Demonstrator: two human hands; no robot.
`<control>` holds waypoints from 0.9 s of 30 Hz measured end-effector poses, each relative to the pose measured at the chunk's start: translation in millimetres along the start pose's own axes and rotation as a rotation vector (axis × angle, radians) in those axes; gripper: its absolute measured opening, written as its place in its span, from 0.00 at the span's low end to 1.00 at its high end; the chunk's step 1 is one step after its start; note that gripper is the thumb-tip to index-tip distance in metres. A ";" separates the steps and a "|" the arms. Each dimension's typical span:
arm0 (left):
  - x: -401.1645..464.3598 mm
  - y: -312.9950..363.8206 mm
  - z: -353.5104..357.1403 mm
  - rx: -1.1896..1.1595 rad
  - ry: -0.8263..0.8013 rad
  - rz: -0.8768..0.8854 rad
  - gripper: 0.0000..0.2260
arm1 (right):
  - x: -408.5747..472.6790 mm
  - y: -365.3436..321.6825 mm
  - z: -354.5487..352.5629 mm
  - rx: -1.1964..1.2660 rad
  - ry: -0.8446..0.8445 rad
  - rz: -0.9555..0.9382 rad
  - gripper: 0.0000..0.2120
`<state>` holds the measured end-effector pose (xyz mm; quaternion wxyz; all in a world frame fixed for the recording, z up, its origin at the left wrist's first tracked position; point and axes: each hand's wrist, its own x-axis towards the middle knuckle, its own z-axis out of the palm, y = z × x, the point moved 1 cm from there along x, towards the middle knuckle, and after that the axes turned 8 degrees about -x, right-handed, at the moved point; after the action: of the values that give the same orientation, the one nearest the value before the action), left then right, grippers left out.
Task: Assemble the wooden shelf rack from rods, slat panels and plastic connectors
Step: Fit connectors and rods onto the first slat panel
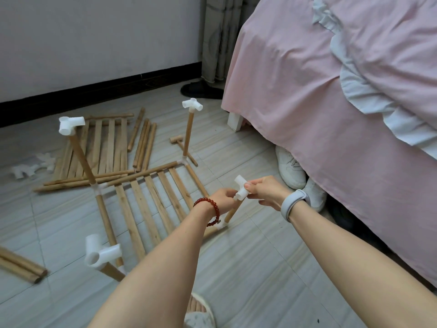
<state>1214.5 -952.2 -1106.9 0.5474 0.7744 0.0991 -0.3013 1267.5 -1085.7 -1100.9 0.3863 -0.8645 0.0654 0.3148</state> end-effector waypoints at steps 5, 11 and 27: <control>-25.1 -6.1 -32.1 0.286 0.146 -0.065 0.21 | -14.4 -26.6 3.7 -0.482 0.071 -0.083 0.11; -87.1 8.7 -103.0 0.373 0.422 0.034 0.17 | -38.8 -64.7 41.5 -0.844 0.172 -0.260 0.16; -203.3 -133.1 -252.7 0.328 0.935 -0.057 0.14 | -12.2 -193.0 204.3 -0.752 -0.017 -0.769 0.15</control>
<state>1078.3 -636.3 -1039.5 0.3066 0.8997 0.3064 0.0515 1225.7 -808.7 -1075.5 0.1377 -0.9024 -0.3761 0.1592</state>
